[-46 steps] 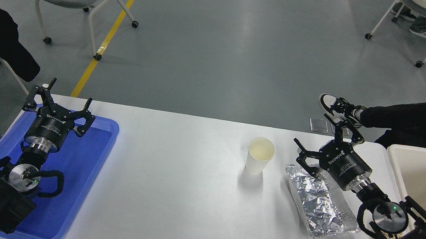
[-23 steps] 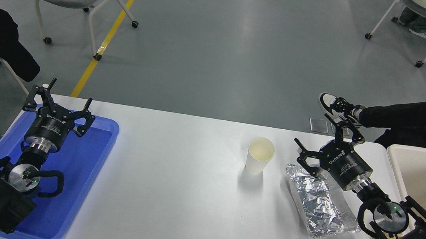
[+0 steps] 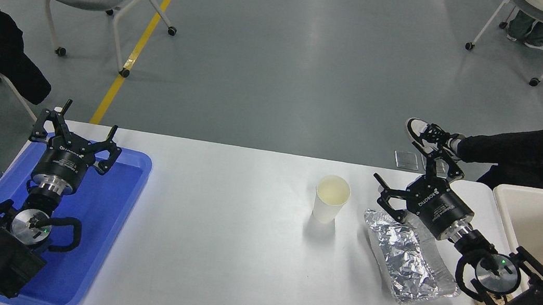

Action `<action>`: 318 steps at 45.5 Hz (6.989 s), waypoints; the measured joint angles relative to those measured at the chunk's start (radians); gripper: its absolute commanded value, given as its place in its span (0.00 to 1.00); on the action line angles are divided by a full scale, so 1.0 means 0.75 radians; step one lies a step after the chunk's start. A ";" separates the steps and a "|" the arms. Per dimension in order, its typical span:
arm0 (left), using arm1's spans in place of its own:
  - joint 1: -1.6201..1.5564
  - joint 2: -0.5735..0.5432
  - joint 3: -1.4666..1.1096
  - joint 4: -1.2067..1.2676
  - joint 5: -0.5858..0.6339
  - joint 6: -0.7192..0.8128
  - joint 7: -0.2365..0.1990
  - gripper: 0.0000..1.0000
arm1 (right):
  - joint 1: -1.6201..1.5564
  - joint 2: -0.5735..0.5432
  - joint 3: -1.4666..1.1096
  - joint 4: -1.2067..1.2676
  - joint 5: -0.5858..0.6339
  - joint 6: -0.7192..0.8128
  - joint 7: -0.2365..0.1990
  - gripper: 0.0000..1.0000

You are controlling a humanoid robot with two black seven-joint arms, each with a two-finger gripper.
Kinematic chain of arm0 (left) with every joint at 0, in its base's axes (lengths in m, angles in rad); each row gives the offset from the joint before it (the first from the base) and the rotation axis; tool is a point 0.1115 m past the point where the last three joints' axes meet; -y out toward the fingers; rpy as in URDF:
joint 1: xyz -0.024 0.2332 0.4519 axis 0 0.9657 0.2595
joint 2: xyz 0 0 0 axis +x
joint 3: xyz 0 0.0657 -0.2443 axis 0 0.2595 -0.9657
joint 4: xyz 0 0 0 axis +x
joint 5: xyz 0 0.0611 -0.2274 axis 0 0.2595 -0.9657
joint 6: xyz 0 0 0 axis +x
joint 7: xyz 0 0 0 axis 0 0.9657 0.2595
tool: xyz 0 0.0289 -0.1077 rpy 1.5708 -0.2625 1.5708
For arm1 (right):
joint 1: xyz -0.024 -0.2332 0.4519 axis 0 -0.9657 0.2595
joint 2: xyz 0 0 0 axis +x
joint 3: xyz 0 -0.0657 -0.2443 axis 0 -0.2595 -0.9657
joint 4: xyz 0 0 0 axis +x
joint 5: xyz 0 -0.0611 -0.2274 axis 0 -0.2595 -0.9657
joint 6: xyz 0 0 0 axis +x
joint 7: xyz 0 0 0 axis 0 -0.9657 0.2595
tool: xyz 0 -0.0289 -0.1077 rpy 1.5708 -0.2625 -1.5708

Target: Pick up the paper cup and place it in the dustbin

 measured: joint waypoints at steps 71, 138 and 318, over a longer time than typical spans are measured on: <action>0.000 0.000 0.000 0.001 0.000 0.000 0.000 1.00 | 1.788 -0.289 -2.455 0.723 -0.457 -0.073 -0.008 1.00; 0.002 0.002 0.001 0.001 0.000 0.000 0.000 1.00 | 2.553 0.207 -3.094 1.334 -0.077 0.033 0.002 1.00; -0.002 -0.004 0.001 0.000 0.000 0.000 0.002 1.00 | 1.474 0.004 -2.474 0.546 -0.473 -0.568 -0.009 0.00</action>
